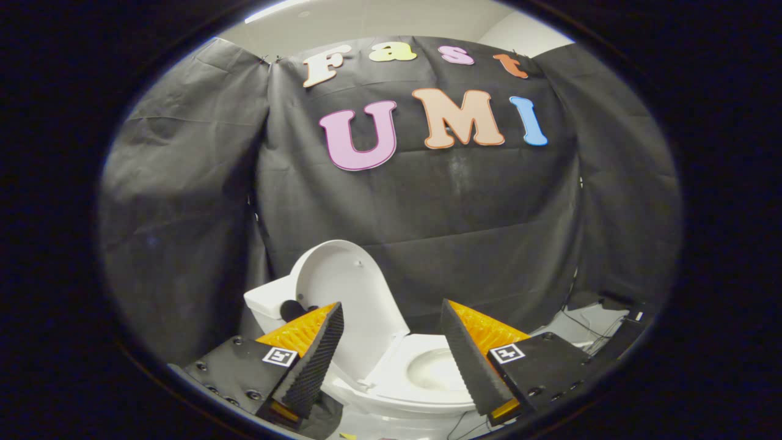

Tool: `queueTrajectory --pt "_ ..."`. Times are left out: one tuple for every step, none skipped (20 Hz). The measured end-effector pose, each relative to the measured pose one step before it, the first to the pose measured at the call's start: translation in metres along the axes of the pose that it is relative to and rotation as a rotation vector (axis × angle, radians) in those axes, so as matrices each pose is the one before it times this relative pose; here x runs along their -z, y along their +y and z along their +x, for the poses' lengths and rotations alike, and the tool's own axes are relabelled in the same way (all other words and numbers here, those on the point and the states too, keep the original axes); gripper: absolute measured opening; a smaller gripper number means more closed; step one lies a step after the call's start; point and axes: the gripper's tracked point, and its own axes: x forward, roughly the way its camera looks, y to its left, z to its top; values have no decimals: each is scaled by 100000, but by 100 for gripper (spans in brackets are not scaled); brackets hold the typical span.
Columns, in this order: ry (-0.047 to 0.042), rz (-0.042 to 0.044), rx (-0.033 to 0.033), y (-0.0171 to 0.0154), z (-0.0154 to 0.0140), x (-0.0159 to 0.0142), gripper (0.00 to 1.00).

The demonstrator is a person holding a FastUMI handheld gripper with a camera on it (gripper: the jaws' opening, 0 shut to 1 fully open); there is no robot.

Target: Open the toilet lid.

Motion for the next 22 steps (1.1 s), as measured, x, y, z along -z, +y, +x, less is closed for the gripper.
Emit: queueTrajectory --pt "920 -1803 254 -783 -17 208 98" --pt "339 -1252 -402 -847 -130 332 98" --pt "-468 -855 -1084 -471 -81 -13 99" --pt "-251 -1432 -712 -554 -5 -36 99" --pt "-420 -1277 58 -806 -12 -94 99" --pt "-427 -745 -148 -874 -53 153 99" --pt "-808 -719 -2007 -277 -64 94 99" --pt "-1323 -944 -2334 23 -107 10 99" --pt "-21 -2012 -1303 -515 -274 209 99" --pt "684 -2312 -554 -869 -188 609 99" --pt "1050 -2878 -460 -715 -442 702 99" --pt "729 -3104 1199 -1009 -636 811 99" --pt "-383 -1077 3248 -1543 -448 723 99" --pt "-526 1348 1798 -1322 -114 563 100" --pt "363 3033 175 -715 358 742 100" --pt "1153 3283 882 -745 439 1070 100" --pt "865 2431 901 -865 377 747 100" --pt "365 1801 849 -758 287 343 100" --pt "877 515 509 -547 291 319 100" --pt "196 -467 414 -434 244 156 100" --pt "81 -793 722 -528 114 7 99" --pt "161 -377 25 -514 153 91 99"
